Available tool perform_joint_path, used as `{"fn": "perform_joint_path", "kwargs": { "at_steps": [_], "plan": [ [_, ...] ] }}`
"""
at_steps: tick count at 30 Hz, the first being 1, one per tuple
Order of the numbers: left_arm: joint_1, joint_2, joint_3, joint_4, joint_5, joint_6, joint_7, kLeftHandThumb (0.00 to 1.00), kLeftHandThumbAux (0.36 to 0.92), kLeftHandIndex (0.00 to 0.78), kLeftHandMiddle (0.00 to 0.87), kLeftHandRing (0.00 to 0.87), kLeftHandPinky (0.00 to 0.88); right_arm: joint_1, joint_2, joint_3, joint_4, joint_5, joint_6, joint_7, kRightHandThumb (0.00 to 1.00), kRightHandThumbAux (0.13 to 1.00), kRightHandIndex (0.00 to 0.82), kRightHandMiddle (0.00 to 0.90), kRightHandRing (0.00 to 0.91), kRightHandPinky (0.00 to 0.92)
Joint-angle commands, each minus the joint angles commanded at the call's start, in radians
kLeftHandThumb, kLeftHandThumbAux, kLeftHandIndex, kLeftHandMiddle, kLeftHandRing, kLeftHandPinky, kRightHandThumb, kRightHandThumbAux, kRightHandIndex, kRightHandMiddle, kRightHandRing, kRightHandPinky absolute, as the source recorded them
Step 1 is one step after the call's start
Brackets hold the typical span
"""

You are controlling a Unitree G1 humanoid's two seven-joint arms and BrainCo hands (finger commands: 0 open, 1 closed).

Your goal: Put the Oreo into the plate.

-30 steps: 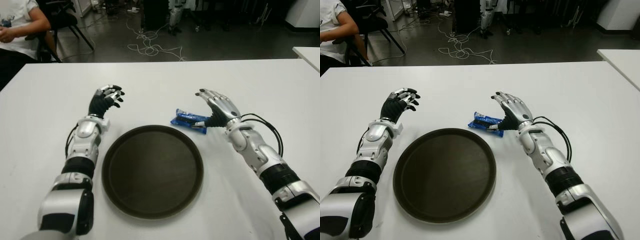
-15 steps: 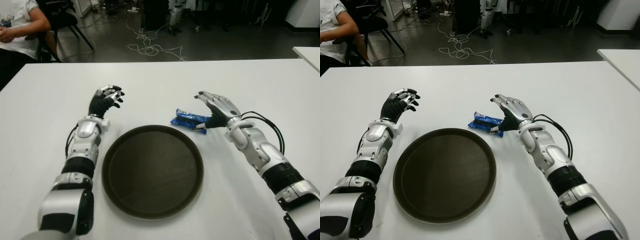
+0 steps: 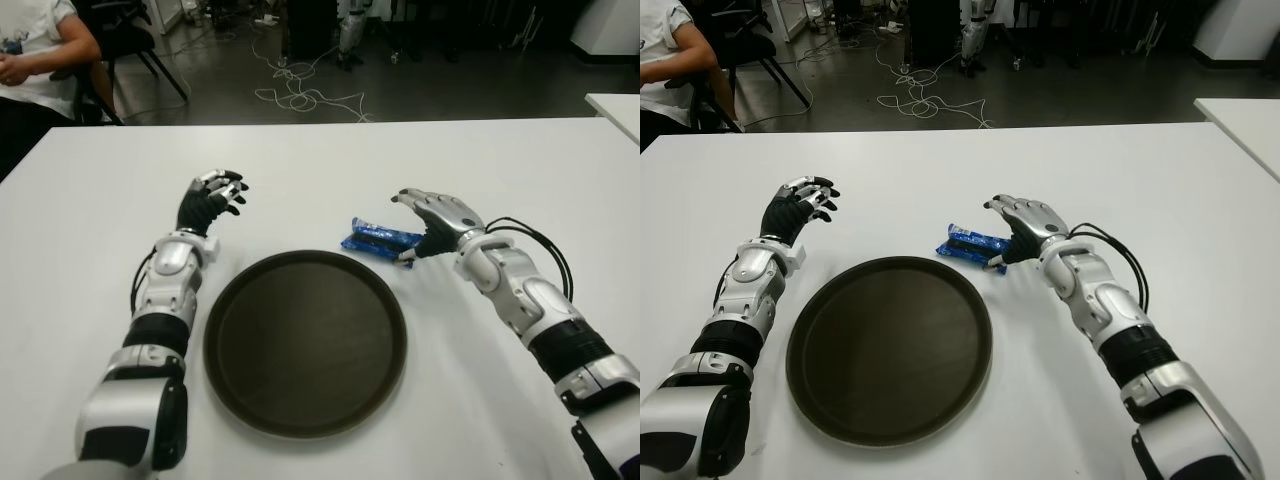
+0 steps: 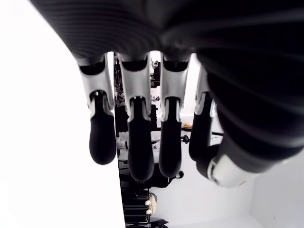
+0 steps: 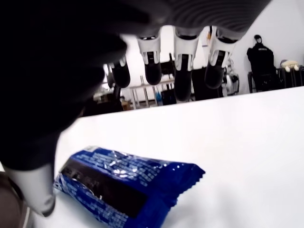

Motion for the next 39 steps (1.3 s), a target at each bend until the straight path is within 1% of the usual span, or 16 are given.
{"fn": "perform_joint_path", "kwargs": {
  "at_steps": [6,9,13,16,20,23,26,27,29,31,33,39],
  "plan": [
    [0.003,-0.002,0.002,-0.007,-0.005,0.003,-0.006,0.833,0.672,0.419,0.465,0.509,0.558,-0.019,0.003,0.014,0.006,-0.010,0.014,0.021,0.000,0.701,0.090,0.110,0.123,0.126],
    [0.003,-0.002,0.002,-0.010,-0.005,0.004,-0.005,0.834,0.672,0.419,0.467,0.511,0.561,-0.029,0.006,0.021,0.015,-0.014,0.012,0.021,0.000,0.707,0.093,0.113,0.127,0.134],
    [0.003,-0.002,0.002,-0.010,-0.002,0.006,0.000,0.834,0.672,0.419,0.466,0.506,0.554,-0.040,0.011,0.029,0.027,-0.014,-0.003,0.012,0.000,0.717,0.112,0.131,0.150,0.167],
    [0.003,-0.001,0.002,-0.008,-0.002,0.007,0.000,0.834,0.672,0.419,0.467,0.508,0.568,-0.047,0.016,0.035,0.036,-0.015,-0.008,0.013,0.000,0.724,0.120,0.137,0.157,0.174],
    [0.001,-0.001,0.002,-0.005,-0.003,0.009,-0.002,0.834,0.672,0.419,0.468,0.513,0.573,-0.059,0.027,0.045,0.053,-0.019,-0.013,0.014,0.000,0.732,0.120,0.138,0.156,0.171],
    [0.001,-0.001,0.002,-0.007,-0.003,0.009,-0.002,0.834,0.672,0.419,0.468,0.514,0.571,-0.066,0.045,0.055,0.062,-0.023,-0.009,0.014,0.000,0.733,0.123,0.141,0.156,0.164],
    [0.002,-0.001,0.002,-0.008,-0.004,0.008,-0.003,0.834,0.672,0.419,0.468,0.514,0.566,-0.068,0.047,0.056,0.064,-0.021,-0.011,0.013,0.000,0.739,0.126,0.143,0.155,0.161],
    [0.003,-0.002,0.003,-0.010,-0.005,0.009,-0.003,0.834,0.672,0.419,0.468,0.514,0.565,-0.072,0.056,0.060,0.076,-0.021,-0.013,0.008,0.000,0.741,0.126,0.143,0.155,0.161],
    [0.002,-0.004,0.005,-0.010,-0.008,0.010,-0.002,0.835,0.672,0.419,0.469,0.518,0.578,-0.081,0.073,0.068,0.105,-0.022,-0.018,-0.007,0.000,0.747,0.142,0.156,0.166,0.184],
    [0.002,-0.005,0.006,-0.010,-0.010,0.010,-0.001,0.835,0.672,0.419,0.469,0.519,0.581,-0.085,0.077,0.070,0.116,-0.023,-0.021,-0.012,0.000,0.749,0.152,0.163,0.174,0.202],
    [0.003,-0.005,0.006,-0.011,-0.010,0.010,0.000,0.835,0.672,0.419,0.469,0.518,0.577,-0.087,0.076,0.071,0.119,-0.022,-0.024,-0.014,0.000,0.740,0.146,0.161,0.172,0.185],
    [0.005,-0.004,0.004,-0.014,-0.006,0.010,0.003,0.834,0.672,0.419,0.467,0.511,0.565,-0.108,0.094,0.083,0.159,-0.029,-0.019,-0.010,0.000,0.710,0.128,0.141,0.156,0.154]
  ]
}}
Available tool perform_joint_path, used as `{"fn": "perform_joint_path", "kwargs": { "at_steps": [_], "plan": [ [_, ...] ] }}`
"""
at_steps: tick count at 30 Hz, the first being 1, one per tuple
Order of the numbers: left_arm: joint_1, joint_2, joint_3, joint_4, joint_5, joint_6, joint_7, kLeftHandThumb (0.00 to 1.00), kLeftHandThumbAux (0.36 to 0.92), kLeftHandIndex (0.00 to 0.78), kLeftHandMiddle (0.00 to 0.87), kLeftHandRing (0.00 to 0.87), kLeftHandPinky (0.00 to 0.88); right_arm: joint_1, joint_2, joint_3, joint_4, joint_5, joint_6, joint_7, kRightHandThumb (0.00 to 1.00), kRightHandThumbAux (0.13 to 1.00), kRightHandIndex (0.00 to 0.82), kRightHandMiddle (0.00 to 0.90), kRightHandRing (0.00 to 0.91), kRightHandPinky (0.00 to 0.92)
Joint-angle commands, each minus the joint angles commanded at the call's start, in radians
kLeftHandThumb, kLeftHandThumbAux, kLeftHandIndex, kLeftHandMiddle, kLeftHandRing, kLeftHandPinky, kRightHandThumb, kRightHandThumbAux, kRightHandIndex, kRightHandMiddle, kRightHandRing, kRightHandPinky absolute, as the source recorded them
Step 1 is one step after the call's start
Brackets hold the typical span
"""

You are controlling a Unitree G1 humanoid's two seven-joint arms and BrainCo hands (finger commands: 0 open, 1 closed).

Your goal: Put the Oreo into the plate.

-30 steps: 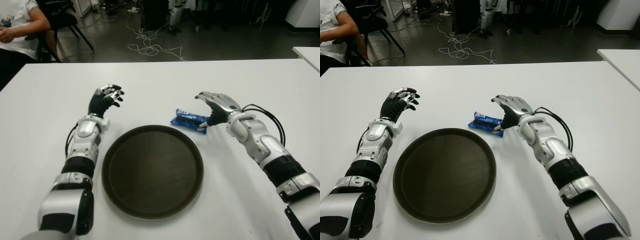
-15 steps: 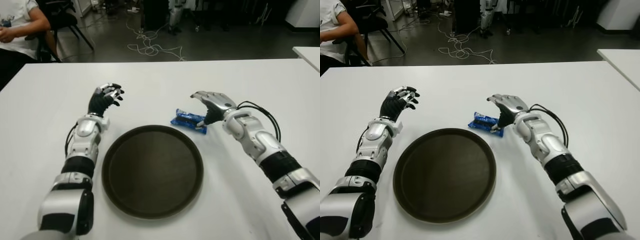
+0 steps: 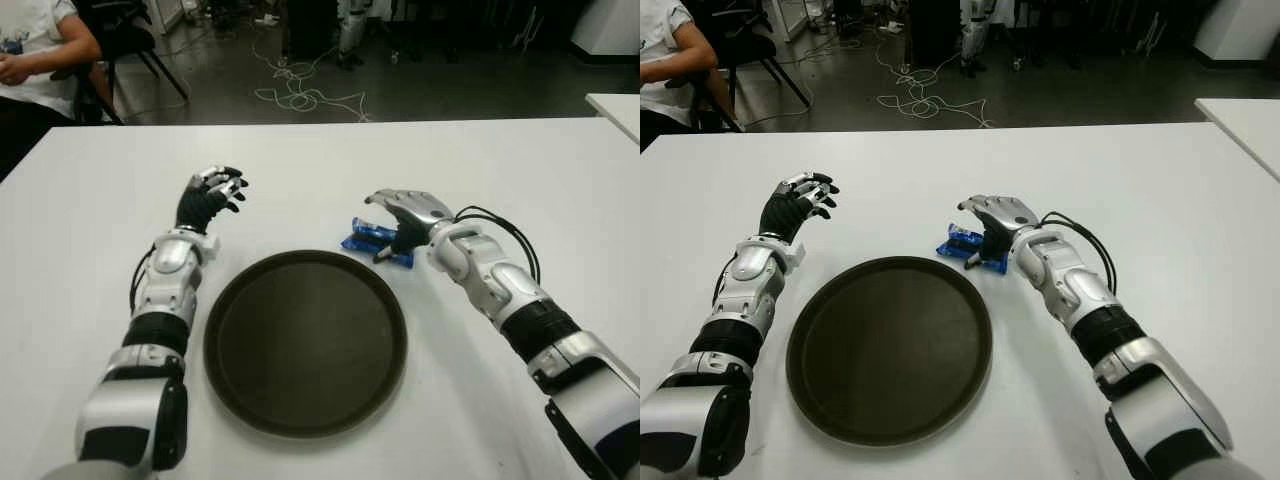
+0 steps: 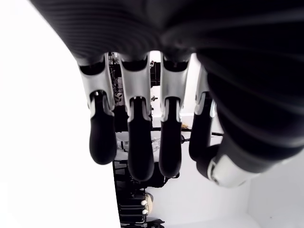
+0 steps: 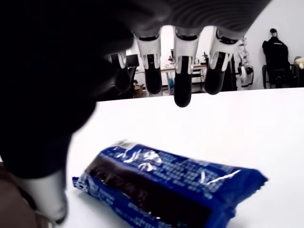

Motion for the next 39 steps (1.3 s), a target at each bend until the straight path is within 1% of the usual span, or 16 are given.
{"fn": "perform_joint_path", "kwargs": {
  "at_steps": [6,7,8,9,11,14,21,24,29,32,33,35,39],
  "plan": [
    [-0.001,0.002,-0.001,0.002,0.001,0.003,0.000,0.834,0.672,0.419,0.466,0.506,0.558,-0.007,0.002,0.014,0.010,-0.005,-0.006,-0.004,0.000,0.696,0.121,0.129,0.146,0.143],
    [-0.002,0.003,-0.002,0.004,0.002,0.002,-0.002,0.834,0.673,0.419,0.465,0.503,0.554,-0.007,0.003,0.019,0.009,-0.009,-0.009,-0.005,0.000,0.700,0.119,0.125,0.147,0.158],
    [-0.002,0.004,-0.002,0.006,0.003,0.001,-0.003,0.827,0.680,0.390,0.476,0.501,0.552,-0.008,0.003,0.024,0.009,-0.011,-0.011,-0.006,0.000,0.703,0.117,0.123,0.149,0.165],
    [-0.002,0.005,-0.003,0.006,0.003,0.000,-0.004,0.825,0.682,0.380,0.479,0.500,0.551,-0.008,0.005,0.028,0.010,-0.011,-0.010,-0.005,0.000,0.704,0.116,0.122,0.150,0.168],
    [-0.001,0.005,-0.004,0.006,0.004,0.000,-0.004,0.830,0.677,0.403,0.470,0.497,0.550,-0.008,0.008,0.032,0.012,-0.010,-0.005,-0.004,0.000,0.708,0.110,0.120,0.153,0.174],
    [0.000,0.005,-0.004,0.003,0.004,0.002,-0.004,0.832,0.674,0.413,0.467,0.498,0.552,-0.008,0.013,0.036,0.011,-0.007,0.002,0.000,0.000,0.707,0.103,0.117,0.153,0.171],
    [0.002,0.002,-0.001,-0.003,0.000,0.002,-0.004,0.834,0.673,0.418,0.467,0.500,0.550,-0.001,0.023,0.036,0.003,0.002,0.010,0.010,0.000,0.716,0.102,0.107,0.134,0.146],
    [0.005,0.000,-0.001,-0.011,-0.001,0.002,-0.004,0.835,0.673,0.419,0.466,0.501,0.562,0.003,0.027,0.036,-0.004,0.003,0.018,0.017,0.000,0.717,0.098,0.097,0.116,0.116],
    [0.006,-0.001,0.001,-0.018,-0.005,0.014,-0.005,0.835,0.673,0.419,0.467,0.497,0.552,0.005,0.033,0.042,-0.002,-0.001,0.027,0.018,0.000,0.714,0.093,0.093,0.115,0.118],
    [0.008,0.000,0.002,-0.025,-0.008,0.020,-0.008,0.823,0.685,0.367,0.492,0.496,0.555,0.007,0.034,0.043,-0.001,-0.002,0.031,0.015,0.000,0.722,0.102,0.101,0.124,0.128],
    [0.009,0.000,0.001,-0.026,-0.007,0.021,-0.008,0.822,0.686,0.362,0.494,0.496,0.557,0.008,0.035,0.043,-0.001,-0.001,0.031,0.013,0.000,0.723,0.103,0.103,0.126,0.130],
    [0.010,0.001,0.000,-0.028,-0.005,0.021,-0.007,0.829,0.678,0.395,0.478,0.500,0.567,0.010,0.036,0.041,-0.001,0.001,0.030,0.007,0.000,0.730,0.110,0.109,0.134,0.140],
    [0.011,0.003,-0.001,-0.026,-0.001,0.018,-0.008,0.833,0.674,0.413,0.469,0.500,0.557,0.013,0.041,0.038,0.011,0.006,0.027,-0.007,0.000,0.732,0.119,0.123,0.142,0.137]
  ]
}}
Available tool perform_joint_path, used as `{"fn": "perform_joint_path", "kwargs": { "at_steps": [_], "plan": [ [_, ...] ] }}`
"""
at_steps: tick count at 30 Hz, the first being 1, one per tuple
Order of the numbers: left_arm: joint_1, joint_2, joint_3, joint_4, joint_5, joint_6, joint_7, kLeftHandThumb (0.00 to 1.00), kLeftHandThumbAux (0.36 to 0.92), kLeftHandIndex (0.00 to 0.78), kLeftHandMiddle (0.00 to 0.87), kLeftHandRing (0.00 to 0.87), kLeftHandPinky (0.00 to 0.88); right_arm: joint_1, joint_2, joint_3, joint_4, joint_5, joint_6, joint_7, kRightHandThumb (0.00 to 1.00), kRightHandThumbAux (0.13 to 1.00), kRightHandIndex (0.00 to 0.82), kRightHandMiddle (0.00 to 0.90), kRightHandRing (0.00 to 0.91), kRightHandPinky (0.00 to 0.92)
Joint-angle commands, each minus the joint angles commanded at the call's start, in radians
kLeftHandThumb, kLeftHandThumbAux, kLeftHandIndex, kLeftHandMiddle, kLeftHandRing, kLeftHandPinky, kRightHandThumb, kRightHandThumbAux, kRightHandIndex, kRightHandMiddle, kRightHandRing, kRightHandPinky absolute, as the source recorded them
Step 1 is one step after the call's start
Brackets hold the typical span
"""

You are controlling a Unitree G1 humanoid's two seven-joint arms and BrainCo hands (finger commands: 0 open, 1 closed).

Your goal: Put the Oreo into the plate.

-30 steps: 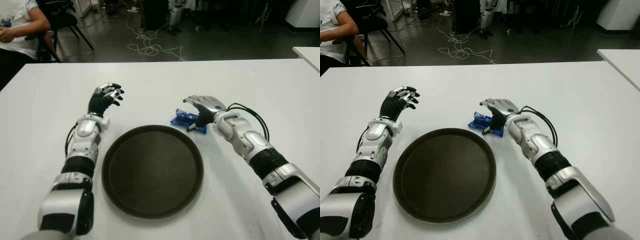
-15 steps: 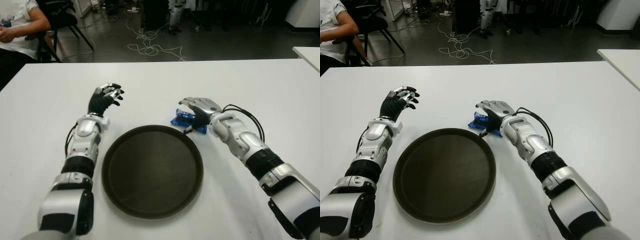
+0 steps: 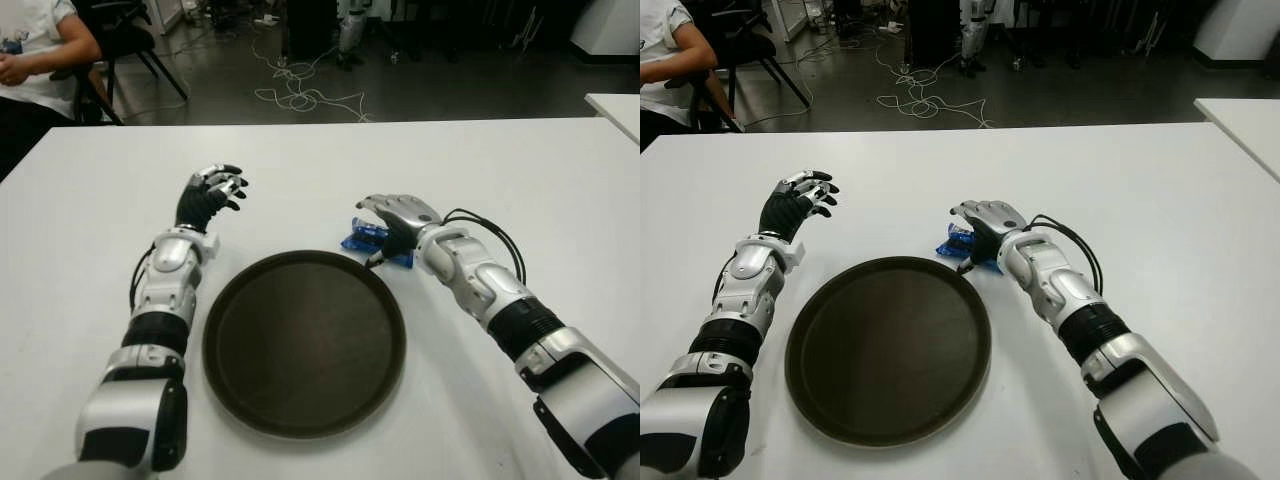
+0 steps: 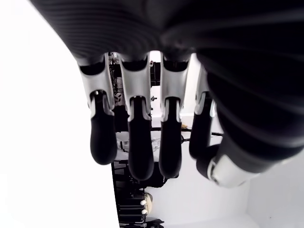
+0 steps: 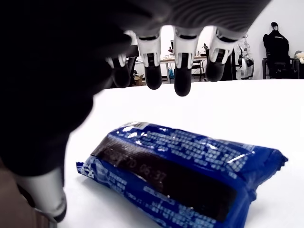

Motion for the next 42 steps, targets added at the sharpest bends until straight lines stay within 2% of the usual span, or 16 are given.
{"fn": "perform_joint_path", "kwargs": {
  "at_steps": [2,8,11,20,28,35,42],
  "plan": [
    [-0.001,0.000,0.001,0.003,0.000,-0.002,-0.001,0.822,0.685,0.370,0.486,0.494,0.549,-0.003,0.002,0.001,0.012,0.001,-0.001,-0.003,0.000,0.729,0.114,0.124,0.138,0.121],
    [0.000,0.002,0.001,0.008,0.003,-0.013,0.001,0.816,0.690,0.345,0.491,0.488,0.539,-0.011,0.011,-0.002,0.045,0.007,-0.003,-0.021,0.000,0.723,0.118,0.125,0.137,0.135],
    [-0.001,0.003,0.000,0.013,0.004,-0.015,0.002,0.827,0.678,0.395,0.472,0.491,0.538,-0.018,0.016,-0.005,0.074,0.013,-0.013,-0.036,0.000,0.726,0.120,0.128,0.143,0.148],
    [-0.001,0.007,0.001,0.012,0.003,-0.011,-0.007,0.832,0.673,0.418,0.463,0.491,0.543,-0.033,0.032,-0.015,0.148,0.021,-0.048,-0.100,0.000,0.747,0.151,0.164,0.189,0.222],
    [-0.003,0.013,-0.002,0.015,0.009,-0.010,-0.003,0.833,0.673,0.419,0.464,0.498,0.548,-0.049,0.044,-0.020,0.194,0.025,-0.060,-0.122,0.000,0.752,0.157,0.170,0.183,0.191],
    [-0.001,0.015,-0.005,0.013,0.010,-0.013,-0.003,0.833,0.673,0.419,0.466,0.501,0.561,-0.057,0.054,-0.035,0.224,0.039,-0.061,-0.133,0.000,0.748,0.181,0.185,0.199,0.222],
    [0.001,0.018,-0.005,0.009,0.002,-0.008,-0.014,0.834,0.673,0.419,0.465,0.500,0.565,-0.067,0.056,-0.037,0.245,0.044,-0.064,-0.136,0.000,0.731,0.175,0.177,0.189,0.193]
  ]
}}
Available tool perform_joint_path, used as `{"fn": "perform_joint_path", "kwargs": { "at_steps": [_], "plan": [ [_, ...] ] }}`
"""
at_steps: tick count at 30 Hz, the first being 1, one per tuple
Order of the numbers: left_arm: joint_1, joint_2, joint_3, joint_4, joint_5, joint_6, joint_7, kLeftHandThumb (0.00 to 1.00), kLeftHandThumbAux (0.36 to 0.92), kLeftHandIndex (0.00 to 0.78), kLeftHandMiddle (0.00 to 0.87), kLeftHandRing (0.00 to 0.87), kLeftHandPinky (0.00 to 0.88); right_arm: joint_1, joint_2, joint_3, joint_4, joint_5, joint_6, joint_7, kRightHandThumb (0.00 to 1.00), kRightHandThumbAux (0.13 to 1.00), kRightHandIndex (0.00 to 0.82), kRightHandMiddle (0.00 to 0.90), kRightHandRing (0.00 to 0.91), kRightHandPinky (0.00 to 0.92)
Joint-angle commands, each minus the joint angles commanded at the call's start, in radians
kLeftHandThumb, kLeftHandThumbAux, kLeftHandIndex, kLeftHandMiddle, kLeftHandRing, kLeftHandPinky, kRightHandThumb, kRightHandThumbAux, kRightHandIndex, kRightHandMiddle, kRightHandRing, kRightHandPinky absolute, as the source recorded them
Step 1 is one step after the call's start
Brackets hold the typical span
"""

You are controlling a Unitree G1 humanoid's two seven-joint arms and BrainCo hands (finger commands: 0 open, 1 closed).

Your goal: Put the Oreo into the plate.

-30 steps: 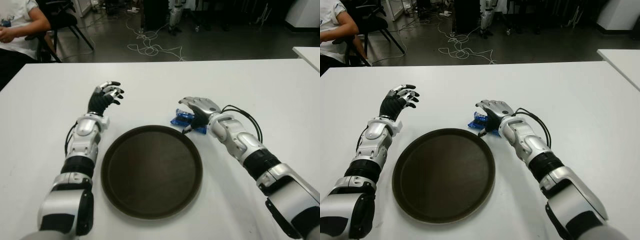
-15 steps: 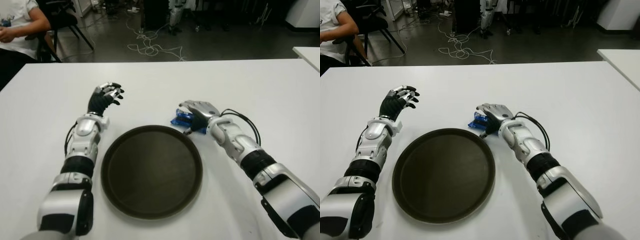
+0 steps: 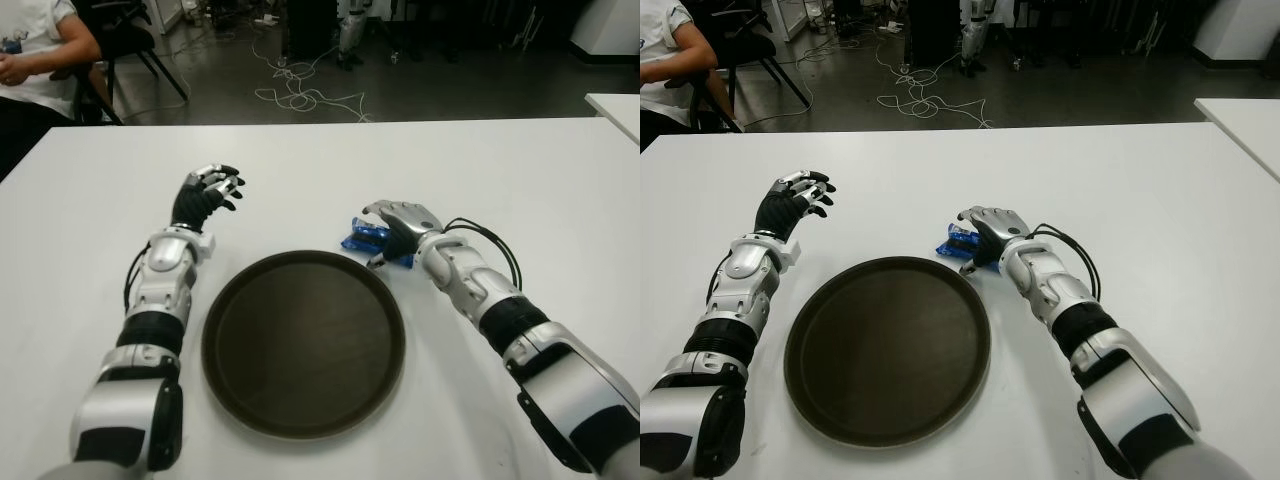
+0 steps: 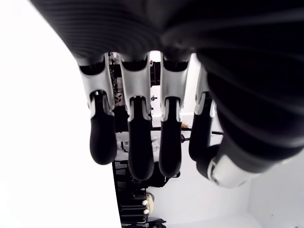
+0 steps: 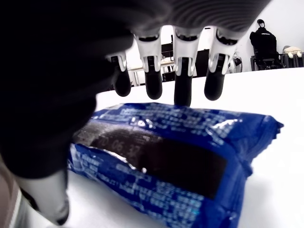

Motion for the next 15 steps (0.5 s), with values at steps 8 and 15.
{"fn": "perform_joint_path", "kwargs": {
  "at_steps": [8,15],
  "plan": [
    [0.000,0.001,0.003,0.000,-0.006,0.005,-0.002,0.824,0.682,0.382,0.476,0.488,0.546,-0.013,-0.002,-0.001,0.020,0.006,0.003,0.002,0.000,0.731,0.166,0.167,0.180,0.185],
    [0.001,-0.001,0.002,-0.001,-0.005,0.000,0.002,0.825,0.681,0.382,0.480,0.497,0.562,-0.016,-0.005,0.004,0.030,0.008,-0.002,-0.003,0.000,0.739,0.164,0.158,0.170,0.175]
  ]
}}
